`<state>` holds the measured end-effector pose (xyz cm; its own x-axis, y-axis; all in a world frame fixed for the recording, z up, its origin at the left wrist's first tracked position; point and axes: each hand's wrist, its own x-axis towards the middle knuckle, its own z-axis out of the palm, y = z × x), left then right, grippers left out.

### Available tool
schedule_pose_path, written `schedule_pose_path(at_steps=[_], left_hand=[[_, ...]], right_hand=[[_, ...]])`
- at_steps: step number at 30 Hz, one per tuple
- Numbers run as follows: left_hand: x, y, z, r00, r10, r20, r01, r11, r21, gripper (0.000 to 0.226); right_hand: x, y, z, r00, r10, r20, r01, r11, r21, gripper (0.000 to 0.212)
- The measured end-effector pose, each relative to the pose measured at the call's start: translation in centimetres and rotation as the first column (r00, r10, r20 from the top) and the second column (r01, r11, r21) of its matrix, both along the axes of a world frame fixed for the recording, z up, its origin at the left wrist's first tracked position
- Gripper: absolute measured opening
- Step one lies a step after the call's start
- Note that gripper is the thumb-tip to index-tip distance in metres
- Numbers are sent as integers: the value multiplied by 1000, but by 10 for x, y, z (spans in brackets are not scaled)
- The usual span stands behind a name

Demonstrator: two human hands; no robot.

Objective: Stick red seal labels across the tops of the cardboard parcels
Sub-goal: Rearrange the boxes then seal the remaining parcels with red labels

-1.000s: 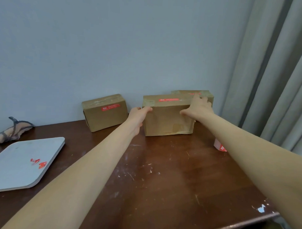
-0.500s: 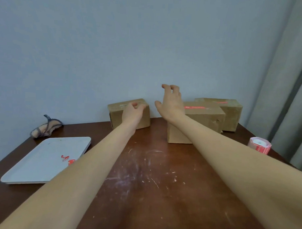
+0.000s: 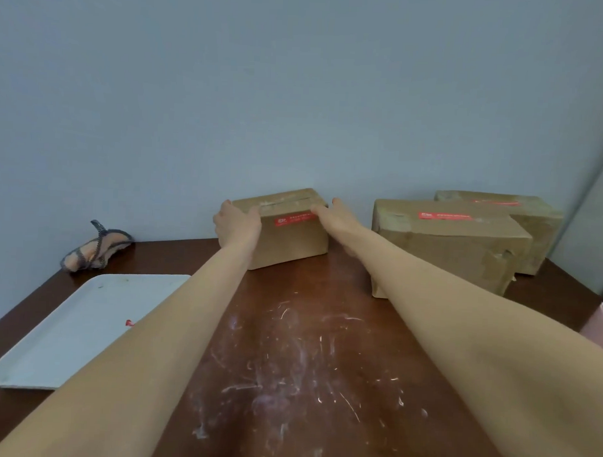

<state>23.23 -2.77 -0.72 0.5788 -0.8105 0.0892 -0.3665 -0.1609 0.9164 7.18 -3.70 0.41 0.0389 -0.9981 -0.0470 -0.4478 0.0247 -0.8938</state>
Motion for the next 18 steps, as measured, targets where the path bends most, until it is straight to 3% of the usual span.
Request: schedule_pose_path(at_steps=[5, 9, 18], left_hand=[[2, -17, -10, 994, -7, -105, 6, 1000, -11, 55], [-2, -20, -15, 977, -30, -210, 22, 999, -39, 53], [-14, 8, -3, 974, -53, -219, 35, 996, -87, 49]], right_hand=[[9, -14, -6, 997, 11, 81, -12, 1000, 21, 76], [6, -12, -10, 995, -1, 99, -1, 1000, 19, 58], [-6, 43, 8, 988, -7, -157, -3, 998, -64, 42]])
